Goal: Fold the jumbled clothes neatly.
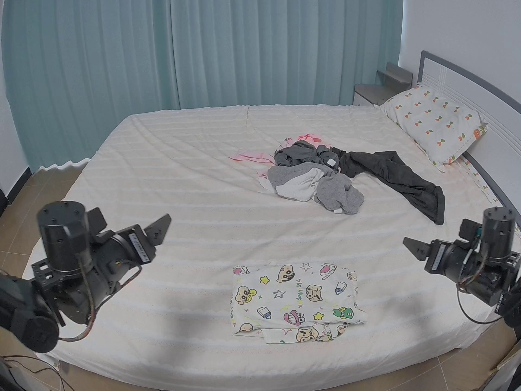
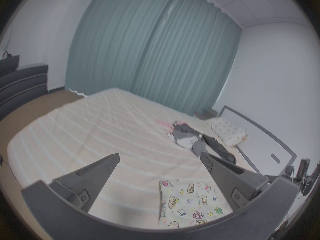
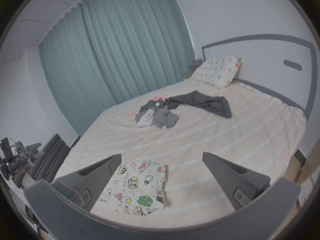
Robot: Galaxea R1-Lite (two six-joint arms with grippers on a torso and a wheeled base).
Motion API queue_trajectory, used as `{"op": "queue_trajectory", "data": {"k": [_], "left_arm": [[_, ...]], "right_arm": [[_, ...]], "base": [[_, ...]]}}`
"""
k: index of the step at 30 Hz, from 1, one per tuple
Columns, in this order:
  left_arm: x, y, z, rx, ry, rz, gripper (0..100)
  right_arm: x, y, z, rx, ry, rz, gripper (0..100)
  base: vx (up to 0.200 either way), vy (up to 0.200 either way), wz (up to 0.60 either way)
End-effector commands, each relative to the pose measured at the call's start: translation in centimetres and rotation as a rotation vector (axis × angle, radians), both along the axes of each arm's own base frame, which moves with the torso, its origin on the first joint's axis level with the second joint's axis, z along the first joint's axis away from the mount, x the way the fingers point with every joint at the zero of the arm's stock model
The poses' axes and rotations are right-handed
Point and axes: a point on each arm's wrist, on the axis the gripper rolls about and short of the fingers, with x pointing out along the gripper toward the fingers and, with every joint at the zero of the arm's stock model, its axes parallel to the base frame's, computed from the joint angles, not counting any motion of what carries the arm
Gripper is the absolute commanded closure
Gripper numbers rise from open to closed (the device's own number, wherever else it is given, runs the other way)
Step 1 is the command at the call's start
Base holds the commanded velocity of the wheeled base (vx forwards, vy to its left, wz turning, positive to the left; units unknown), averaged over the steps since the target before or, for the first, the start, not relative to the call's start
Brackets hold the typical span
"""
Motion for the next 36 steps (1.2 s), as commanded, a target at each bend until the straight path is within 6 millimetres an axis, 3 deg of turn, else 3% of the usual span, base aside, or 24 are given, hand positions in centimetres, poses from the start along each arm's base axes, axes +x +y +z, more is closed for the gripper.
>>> {"op": "queue_trajectory", "data": {"k": [1, 10, 12, 15, 20, 24, 30, 36], "left_arm": [[-6.6, 3.6, 2.5, 0.018, -0.098, 0.068, 0], [-12.6, 6.7, 0.8, 0.055, -0.012, 0.078, 0], [-13.1, 6.9, 0.7, 0.06, -0.004, 0.081, 0], [-15.3, 8.2, -0.3, 0.09, 0.038, 0.11, 0], [-16.9, 9.1, -1.2, 0.103, 0.067, 0.163, 0], [-18.0, 9.7, -2.0, 0.122, 0.1, 0.226, 0], [-20.2, 10.3, -3.1, 0.246, 0.091, 0.315, 0], [-22.8, 10.7, -4.3, 0.372, -0.012, 0.315, 0]], "right_arm": [[-6.5, -2.4, 1.3, -0.02, -0.156, -0.076, 0], [-11.1, -4.6, 1.2, -0.107, -0.233, -0.192, 0], [-11.6, -4.8, 1.0, -0.111, -0.227, -0.2, 0], [-14.2, -5.5, -0.3, -0.123, -0.207, -0.233, 0], [-16.1, -6.1, -1.2, -0.145, -0.2, -0.304, 0], [-17.9, -6.4, -1.9, -0.252, -0.207, -0.388, 0], [-21.0, -6.2, -3.7, -0.431, -0.234, -0.373, 0], [-21.0, -6.2, -3.8, -0.456, -0.232, -0.347, 0]], "base": [[0.0, 0.0, 0.0], [0.0, 0.0, 0.0], [0.0, 0.0, 0.0], [0.0, 0.0, 0.0], [0.0, 0.0, 0.0], [0.0, 0.0, 0.0], [0.0, 0.0, 0.0], [0.0, 0.0, 0.0]]}}
